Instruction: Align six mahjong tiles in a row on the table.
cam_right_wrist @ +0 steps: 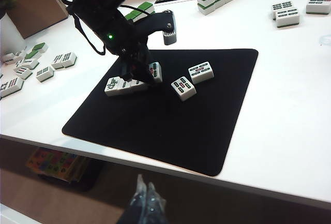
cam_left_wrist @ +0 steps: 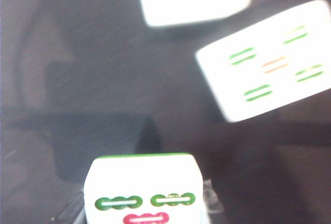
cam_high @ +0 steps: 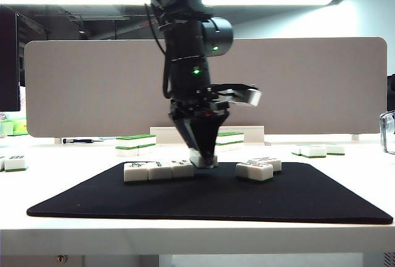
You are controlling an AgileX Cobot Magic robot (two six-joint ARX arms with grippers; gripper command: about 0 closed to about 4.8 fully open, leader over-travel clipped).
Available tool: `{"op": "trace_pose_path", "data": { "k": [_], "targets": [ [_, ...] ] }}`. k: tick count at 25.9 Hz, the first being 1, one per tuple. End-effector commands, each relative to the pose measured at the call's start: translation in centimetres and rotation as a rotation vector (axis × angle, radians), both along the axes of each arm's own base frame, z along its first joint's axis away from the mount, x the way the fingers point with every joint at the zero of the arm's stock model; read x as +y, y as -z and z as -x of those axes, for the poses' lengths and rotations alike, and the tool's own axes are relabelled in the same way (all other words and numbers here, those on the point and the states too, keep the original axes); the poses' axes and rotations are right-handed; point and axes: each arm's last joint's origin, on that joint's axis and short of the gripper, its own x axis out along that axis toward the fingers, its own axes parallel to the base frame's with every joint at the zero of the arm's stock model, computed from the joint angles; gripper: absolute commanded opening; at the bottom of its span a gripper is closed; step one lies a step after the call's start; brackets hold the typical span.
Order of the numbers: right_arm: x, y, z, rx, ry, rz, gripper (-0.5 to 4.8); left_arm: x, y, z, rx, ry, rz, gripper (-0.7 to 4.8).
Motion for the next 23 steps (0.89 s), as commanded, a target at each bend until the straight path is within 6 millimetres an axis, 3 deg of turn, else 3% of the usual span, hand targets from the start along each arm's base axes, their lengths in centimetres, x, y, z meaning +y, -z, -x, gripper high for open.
{"op": "trace_pose_path", "data": {
  "k": [1, 23],
  "targets": [
    [-0.01, -0.1, 0.24, -0.025, 0.0, 0.003, -0.01, 0.89, -0.09, -0.74, -0.001, -0.02, 0.011, 1.84],
    [-0.01, -0.1, 0.24, -0.025, 0.0, 0.003, -0.01, 1.62, 0.73, -1.65, 0.039, -0.007, 0.059, 1.87]
  ]
}}
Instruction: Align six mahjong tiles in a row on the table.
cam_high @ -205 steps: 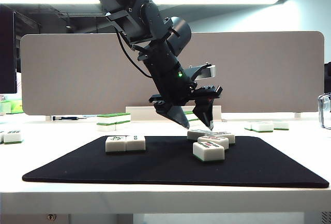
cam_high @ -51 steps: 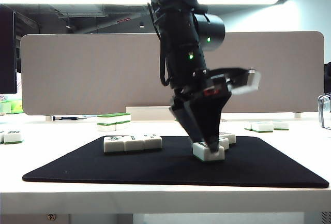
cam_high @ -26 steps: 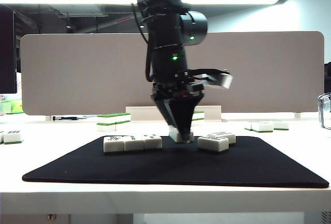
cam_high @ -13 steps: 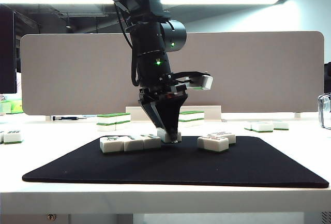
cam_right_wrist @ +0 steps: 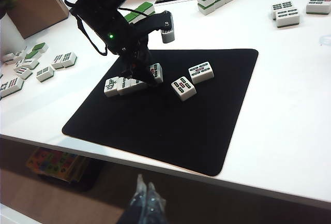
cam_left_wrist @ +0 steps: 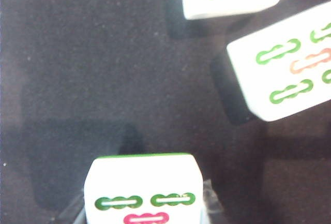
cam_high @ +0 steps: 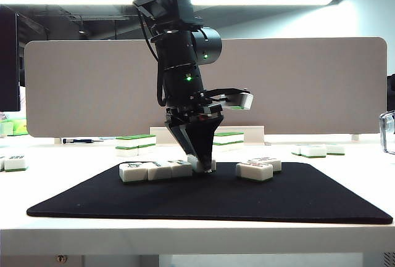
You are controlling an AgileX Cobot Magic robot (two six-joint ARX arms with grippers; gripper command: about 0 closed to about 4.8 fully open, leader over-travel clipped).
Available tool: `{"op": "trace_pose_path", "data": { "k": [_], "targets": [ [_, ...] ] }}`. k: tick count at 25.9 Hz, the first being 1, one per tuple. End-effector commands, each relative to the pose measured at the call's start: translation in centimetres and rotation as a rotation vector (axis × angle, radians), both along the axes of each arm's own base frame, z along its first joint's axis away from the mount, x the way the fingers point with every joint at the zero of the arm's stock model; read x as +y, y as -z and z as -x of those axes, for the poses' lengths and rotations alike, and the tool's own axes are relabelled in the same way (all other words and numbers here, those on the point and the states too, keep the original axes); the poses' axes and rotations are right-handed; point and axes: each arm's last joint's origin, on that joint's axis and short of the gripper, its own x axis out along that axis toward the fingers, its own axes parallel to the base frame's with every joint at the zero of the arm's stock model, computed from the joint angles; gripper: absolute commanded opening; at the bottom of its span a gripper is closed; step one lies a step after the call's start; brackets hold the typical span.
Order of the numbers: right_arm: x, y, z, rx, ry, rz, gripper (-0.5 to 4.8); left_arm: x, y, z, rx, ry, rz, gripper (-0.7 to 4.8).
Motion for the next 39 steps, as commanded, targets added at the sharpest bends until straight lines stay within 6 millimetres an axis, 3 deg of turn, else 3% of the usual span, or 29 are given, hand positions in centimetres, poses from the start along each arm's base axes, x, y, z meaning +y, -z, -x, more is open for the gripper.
{"op": "trace_pose_path", "data": {
  "k": [1, 7, 10, 16, 21, 27, 31, 37, 39],
  "targets": [
    [0.0, -0.1, 0.2, -0.025, -0.001, 0.003, -0.01, 0.6, -0.2, -0.3, -0.002, -0.012, -0.002, 1.87],
    [0.0, -0.1, 0.2, -0.026, 0.0, 0.003, -0.01, 1.0, -0.1, -0.4, 0.02, -0.017, 0.0, 1.9],
    [0.0, -0.1, 0.2, -0.026, 0.0, 0.003, -0.01, 0.9, -0.1, -0.4, 0.02, -0.017, 0.0, 2.93],
    [0.0, -0.1, 0.2, -0.026, 0.0, 0.003, -0.01, 0.5, -1.2, 0.0, -0.004, -0.015, 0.025, 2.92],
    [0.0, -0.1, 0.2, -0.026, 0.0, 0.003, -0.01, -2.2, -2.0, 0.9, 0.071, -0.169, 0.244, 2.92],
    [0.0, -0.1, 0.2, -0.026, 0.0, 0.003, -0.01, -5.1, -0.7, 2.6, 0.095, -0.132, 0.25, 2.92],
    [0.0, -0.1, 0.2, -0.026, -0.001, 0.003, -0.01, -5.4, 0.5, 2.5, 0.062, -0.153, 0.187, 2.92],
    [0.0, -0.1, 0.2, -0.026, 0.002, 0.004, -0.01, -5.5, 0.5, 2.5, 0.05, -0.155, 0.177, 2.9],
    [-0.1, -0.1, 0.2, -0.026, 0.025, 0.012, -0.01, -5.6, 0.5, 2.4, 0.039, -0.153, 0.19, 2.66]
  ]
}}
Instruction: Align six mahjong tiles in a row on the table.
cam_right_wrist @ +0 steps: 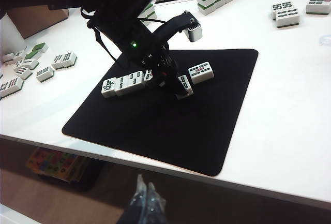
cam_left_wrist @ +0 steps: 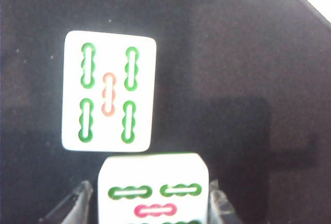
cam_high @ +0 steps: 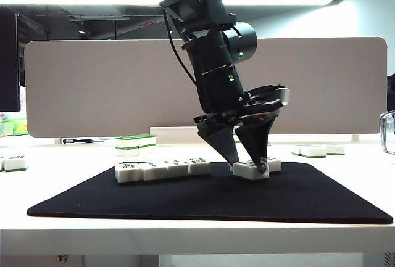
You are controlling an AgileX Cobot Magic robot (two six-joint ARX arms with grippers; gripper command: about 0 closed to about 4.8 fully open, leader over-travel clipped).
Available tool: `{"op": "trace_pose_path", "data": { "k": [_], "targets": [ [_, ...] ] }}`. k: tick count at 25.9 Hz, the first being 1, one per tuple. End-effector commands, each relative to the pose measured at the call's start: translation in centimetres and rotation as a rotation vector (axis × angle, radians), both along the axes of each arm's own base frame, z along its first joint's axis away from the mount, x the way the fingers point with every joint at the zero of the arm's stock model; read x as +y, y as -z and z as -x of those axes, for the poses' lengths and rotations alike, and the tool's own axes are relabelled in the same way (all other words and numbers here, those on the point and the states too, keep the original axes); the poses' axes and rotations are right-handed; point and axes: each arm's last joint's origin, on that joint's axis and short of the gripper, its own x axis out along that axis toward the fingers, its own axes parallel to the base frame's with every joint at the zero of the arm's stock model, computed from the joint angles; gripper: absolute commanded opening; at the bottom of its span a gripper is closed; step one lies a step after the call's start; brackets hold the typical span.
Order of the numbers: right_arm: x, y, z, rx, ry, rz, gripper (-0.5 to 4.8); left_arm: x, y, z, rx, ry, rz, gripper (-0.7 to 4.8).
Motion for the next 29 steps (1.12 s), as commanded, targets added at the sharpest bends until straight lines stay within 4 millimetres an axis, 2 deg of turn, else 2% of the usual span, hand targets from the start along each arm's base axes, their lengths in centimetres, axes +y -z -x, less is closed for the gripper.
{"op": "trace_pose_path", "data": {
  "k": [1, 2, 3, 5, 10, 15, 21, 29],
  "targets": [
    [-0.1, -0.1, 0.2, -0.026, 0.021, 0.01, -0.01, -0.3, -0.5, 0.0, -0.025, 0.001, 0.023, 2.61],
    [-0.1, -0.1, 0.2, -0.026, 0.021, 0.01, -0.01, -0.2, -0.5, -0.1, -0.026, 0.001, 0.023, 2.53],
    [-0.1, -0.1, 0.2, -0.026, 0.021, 0.01, -0.01, -0.2, -0.5, -0.1, -0.024, -0.001, 0.021, 2.06],
    [-0.1, -0.1, 0.2, -0.026, 0.021, 0.011, -0.01, -0.2, -0.5, -0.1, -0.023, 0.0, 0.019, 1.73],
    [-0.1, -0.1, 0.2, -0.026, 0.038, 0.016, -0.01, -0.1, -0.5, -0.1, -0.03, 0.004, 0.015, 1.74],
    [-0.1, -0.1, 0.2, -0.026, 0.038, 0.016, -0.01, 1.2, -1.4, -0.7, -0.146, 0.038, -0.096, 1.75],
    [-0.1, -0.1, 0.2, -0.026, 0.038, 0.016, -0.01, 3.4, -1.2, -2.1, -0.12, 0.049, -0.118, 1.84],
    [-0.1, -0.1, 0.2, -0.026, 0.038, 0.016, -0.01, 4.2, -1.2, -2.7, -0.116, 0.028, -0.126, 1.83]
  ]
}}
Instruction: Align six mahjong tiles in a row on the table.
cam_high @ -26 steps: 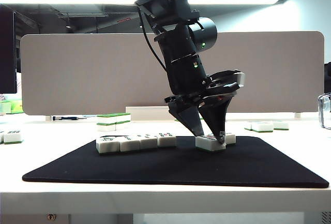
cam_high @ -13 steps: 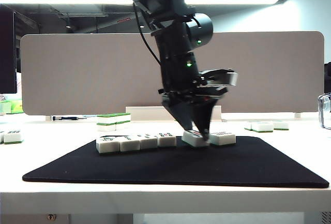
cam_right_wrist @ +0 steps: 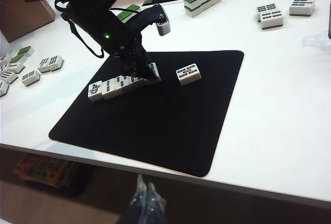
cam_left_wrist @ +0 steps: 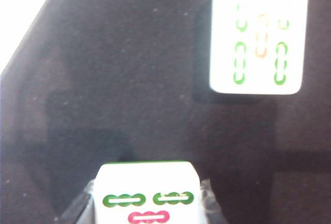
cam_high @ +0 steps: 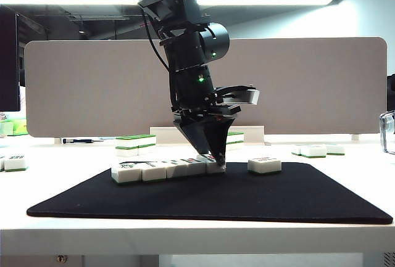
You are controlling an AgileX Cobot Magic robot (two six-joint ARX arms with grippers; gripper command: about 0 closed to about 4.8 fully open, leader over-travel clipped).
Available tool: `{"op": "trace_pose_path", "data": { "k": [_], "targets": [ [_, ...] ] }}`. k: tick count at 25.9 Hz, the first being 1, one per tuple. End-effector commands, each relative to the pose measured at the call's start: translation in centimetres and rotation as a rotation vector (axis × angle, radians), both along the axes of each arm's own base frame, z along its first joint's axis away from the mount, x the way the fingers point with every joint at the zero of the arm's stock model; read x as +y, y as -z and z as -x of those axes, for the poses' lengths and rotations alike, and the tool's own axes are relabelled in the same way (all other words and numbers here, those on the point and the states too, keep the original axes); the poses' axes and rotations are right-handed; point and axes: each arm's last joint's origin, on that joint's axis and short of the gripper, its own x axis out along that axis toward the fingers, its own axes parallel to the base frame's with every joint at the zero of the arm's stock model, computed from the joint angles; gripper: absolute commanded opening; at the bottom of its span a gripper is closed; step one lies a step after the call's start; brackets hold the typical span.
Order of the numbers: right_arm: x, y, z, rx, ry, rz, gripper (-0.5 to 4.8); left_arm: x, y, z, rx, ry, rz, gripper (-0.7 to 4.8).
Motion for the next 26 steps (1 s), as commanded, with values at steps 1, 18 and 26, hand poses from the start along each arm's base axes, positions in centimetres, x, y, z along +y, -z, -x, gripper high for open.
{"op": "trace_pose_path", "data": {
  "k": [1, 18, 26],
  "targets": [
    [0.0, -0.1, 0.2, -0.026, 0.0, 0.003, -0.01, 0.2, -0.3, 0.0, -0.002, -0.001, -0.008, 1.83],
    [0.0, -0.1, 0.2, -0.026, 0.0, 0.003, -0.01, -1.1, -1.2, 0.2, -0.075, 0.019, 0.059, 3.18],
    [0.0, -0.1, 0.2, -0.026, -0.001, 0.003, -0.01, -3.5, -1.3, 0.7, -0.144, 0.021, 0.144, 3.18]
  ]
}}
